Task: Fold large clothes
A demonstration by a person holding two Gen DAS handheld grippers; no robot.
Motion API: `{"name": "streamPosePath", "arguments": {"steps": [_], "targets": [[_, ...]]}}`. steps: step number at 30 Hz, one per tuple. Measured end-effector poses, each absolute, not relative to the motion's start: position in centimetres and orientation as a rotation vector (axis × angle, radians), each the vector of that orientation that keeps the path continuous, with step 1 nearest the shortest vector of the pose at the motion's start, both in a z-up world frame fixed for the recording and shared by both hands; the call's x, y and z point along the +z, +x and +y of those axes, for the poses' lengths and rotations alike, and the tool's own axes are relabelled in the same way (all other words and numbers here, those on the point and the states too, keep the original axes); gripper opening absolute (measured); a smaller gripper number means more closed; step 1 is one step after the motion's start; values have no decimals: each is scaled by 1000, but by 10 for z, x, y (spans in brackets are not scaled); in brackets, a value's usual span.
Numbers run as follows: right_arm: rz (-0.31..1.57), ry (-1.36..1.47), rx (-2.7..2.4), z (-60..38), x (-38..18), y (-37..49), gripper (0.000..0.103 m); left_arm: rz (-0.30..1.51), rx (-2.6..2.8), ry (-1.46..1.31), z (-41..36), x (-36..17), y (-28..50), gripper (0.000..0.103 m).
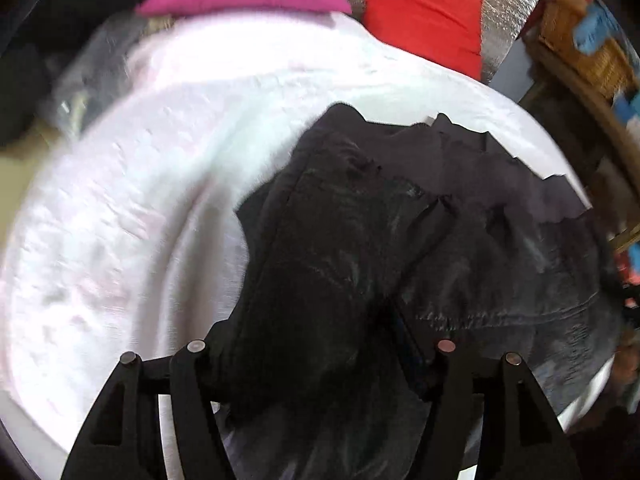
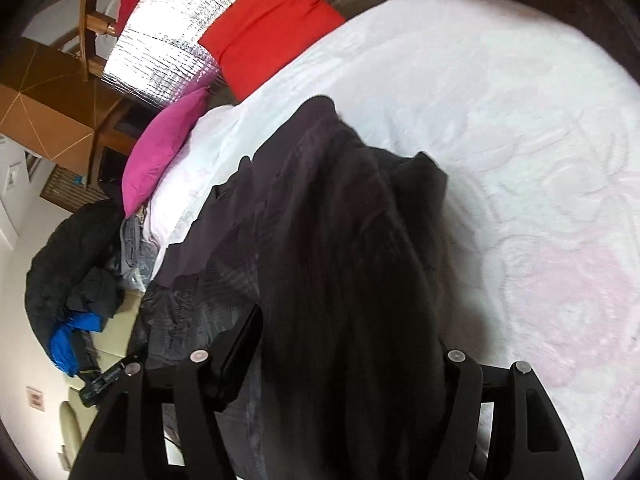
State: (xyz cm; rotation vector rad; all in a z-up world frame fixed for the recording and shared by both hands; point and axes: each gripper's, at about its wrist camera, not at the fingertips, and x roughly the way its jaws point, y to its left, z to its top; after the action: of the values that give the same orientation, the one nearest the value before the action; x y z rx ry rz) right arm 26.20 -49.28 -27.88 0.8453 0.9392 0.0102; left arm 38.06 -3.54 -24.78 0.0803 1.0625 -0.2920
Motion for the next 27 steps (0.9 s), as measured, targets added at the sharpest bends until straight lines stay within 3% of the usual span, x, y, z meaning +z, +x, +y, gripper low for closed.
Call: {"name": "streamPosePath", "arguments": {"steps": [4,11,20,27], "targets": [[918,767,-41,-491,-266,241,71,909,-178,216,-29,-226,355,72],[775,724,-95,-492,-234,203,71,743,-91,256,-17,-195,327,72],[542,572,-55,-454,-190,169,71,670,-44,248,-24,-184,313,72],[681,551,-33,-435,-211,197,71,673,-33,256,-27,-188,312,72]]}}
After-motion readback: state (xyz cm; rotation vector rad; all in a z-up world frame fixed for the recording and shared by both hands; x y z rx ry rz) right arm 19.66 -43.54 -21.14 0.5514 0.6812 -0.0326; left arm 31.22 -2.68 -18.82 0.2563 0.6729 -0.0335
